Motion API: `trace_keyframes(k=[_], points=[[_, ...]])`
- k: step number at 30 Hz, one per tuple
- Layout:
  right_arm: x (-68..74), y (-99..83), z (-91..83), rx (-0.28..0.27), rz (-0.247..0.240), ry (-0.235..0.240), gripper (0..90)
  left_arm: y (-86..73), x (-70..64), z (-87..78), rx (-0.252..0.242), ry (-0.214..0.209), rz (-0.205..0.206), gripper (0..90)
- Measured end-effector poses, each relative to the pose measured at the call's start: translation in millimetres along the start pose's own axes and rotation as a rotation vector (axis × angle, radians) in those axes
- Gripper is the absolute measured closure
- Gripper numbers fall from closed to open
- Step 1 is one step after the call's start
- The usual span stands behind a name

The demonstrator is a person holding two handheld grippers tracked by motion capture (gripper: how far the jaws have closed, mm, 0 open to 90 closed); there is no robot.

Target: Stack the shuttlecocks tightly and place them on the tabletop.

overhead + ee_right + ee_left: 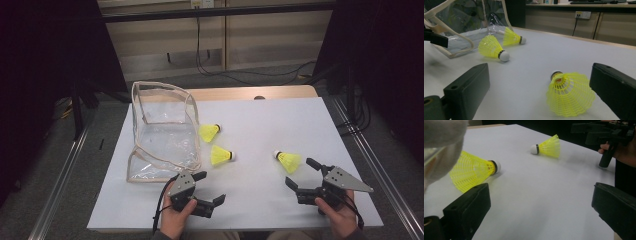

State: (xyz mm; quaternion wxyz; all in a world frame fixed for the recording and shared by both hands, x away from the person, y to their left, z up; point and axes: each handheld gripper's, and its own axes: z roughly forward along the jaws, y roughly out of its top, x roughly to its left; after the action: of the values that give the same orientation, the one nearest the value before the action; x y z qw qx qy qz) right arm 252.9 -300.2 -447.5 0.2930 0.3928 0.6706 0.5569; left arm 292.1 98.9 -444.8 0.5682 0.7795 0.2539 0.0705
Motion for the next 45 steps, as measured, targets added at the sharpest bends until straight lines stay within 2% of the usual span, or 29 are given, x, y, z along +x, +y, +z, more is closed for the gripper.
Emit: trace_keyframes(k=[12, 17, 20, 26, 34, 41, 45], points=[[-0.1, 0.4, 0.0, -0.003, -0.002, 0.002, 2.5, 2.6, -4.1, 7.6, -0.009, 0.009, -0.005, 1.7], [-0.2, 0.4, -0.1, -0.004, -0.001, 0.002, 2.5, 3.4, -6.5, 10.8, 0.006, 0.019, 0.014, 1.6], [-0.2, 0.5, 0.0, -0.003, -0.003, 0.003, 2.6, 3.4, -8.3, 14.6, 0.011, 0.008, 0.016, 1.7], [-0.2, 0.5, -0.2, -0.004, -0.001, 0.004, 2.5, 5.8, -11.4, 19.8, 0.005, 0.013, 0.017, 2.3], [0.2, 0.1, 0.4, 0.003, -0.003, 0.009, 2.8, 10.1, -17.4, 26.5, 0.007, 0.022, 0.041, 2.2], [0.4, -0.1, 0.4, 0.004, -0.001, 0.012, 2.8, 16.0, -22.6, 33.3, 0.007, 0.015, 0.025, 2.0], [0.7, -0.2, 0.5, 0.006, 0.0, 0.015, 2.8, 19.5, -25.0, 36.9, 0.022, 0.023, 0.038, 2.0]])
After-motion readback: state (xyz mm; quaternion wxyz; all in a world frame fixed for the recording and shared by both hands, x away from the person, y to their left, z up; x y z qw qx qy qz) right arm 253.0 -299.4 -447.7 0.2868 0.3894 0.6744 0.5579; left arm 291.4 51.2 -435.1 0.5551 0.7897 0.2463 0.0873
